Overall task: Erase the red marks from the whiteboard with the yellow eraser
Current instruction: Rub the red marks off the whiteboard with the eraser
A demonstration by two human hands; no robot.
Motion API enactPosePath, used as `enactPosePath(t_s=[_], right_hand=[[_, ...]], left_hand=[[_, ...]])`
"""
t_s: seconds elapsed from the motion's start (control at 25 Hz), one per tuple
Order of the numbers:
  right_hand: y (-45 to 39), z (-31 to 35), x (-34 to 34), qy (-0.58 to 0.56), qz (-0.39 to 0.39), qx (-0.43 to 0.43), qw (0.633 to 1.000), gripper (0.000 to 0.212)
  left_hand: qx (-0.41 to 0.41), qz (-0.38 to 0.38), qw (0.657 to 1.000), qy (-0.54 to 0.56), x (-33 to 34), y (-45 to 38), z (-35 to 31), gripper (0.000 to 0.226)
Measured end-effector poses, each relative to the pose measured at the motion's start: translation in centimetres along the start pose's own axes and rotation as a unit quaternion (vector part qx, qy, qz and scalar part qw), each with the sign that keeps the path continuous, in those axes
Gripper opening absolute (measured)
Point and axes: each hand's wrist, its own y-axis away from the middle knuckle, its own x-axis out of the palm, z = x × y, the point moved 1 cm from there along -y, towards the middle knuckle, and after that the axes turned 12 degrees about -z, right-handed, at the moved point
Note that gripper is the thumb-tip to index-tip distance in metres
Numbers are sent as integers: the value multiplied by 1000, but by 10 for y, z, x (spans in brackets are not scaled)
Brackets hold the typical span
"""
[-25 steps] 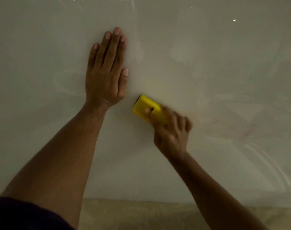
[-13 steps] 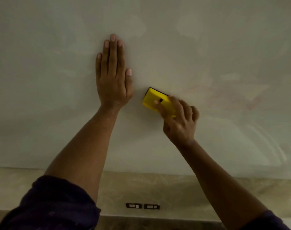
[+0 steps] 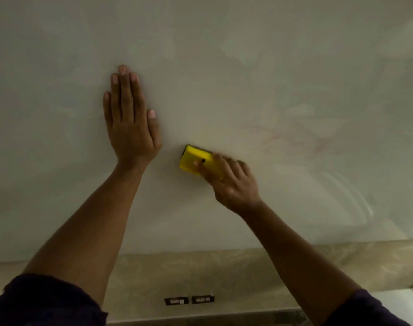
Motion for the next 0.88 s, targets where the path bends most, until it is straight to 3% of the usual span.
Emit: enactPosePath(t_s=[0.04, 0.12, 0.2, 0.24, 0.32, 0.44, 0.52, 0.64, 0.72, 0.76, 0.84, 0.88], right_hand=[[0, -1, -3, -4, 19, -6, 1000, 54], [-6, -19, -8, 18, 4, 105, 994, 32], [-11, -40, -11, 63, -56, 246, 966, 36], [-12, -45, -10, 81, -79, 274, 955, 43], [-7, -40, -4, 67, -83, 228, 968, 50], [26, -8, -6, 4, 10, -8, 1000, 58], [43, -14, -17, -7, 56, -26, 998, 61], [32, -51, -22, 28, -49, 236, 970, 45], [15, -64, -22, 41, -89, 308, 946, 45], [16, -60, -17, 32, -83, 262, 961, 43], [34, -28, -13, -23, -16, 48, 998, 47], [44, -17, -17, -42, 30, -43, 998, 51]], left_hand=[[0, 3, 1000, 0, 0, 0, 1, 63], [3, 13, 1000, 1, -1, 3, 0, 65], [1, 28, 1000, 4, -5, 16, -9, 67], [-2, 35, 999, 6, -7, 24, -16, 68], [-3, 35, 999, 7, -9, 40, -27, 67], [8, 33, 999, 2, -8, 45, -28, 66], [16, 32, 999, 2, -8, 46, -26, 65], [26, 31, 999, -12, -6, 47, -27, 65], [30, 28, 999, -3, -6, 46, -31, 65], [48, 29, 998, 5, -5, 45, -32, 65], [96, 34, 995, 17, -4, 40, -33, 65], [116, 35, 992, 28, -4, 36, -35, 65]])
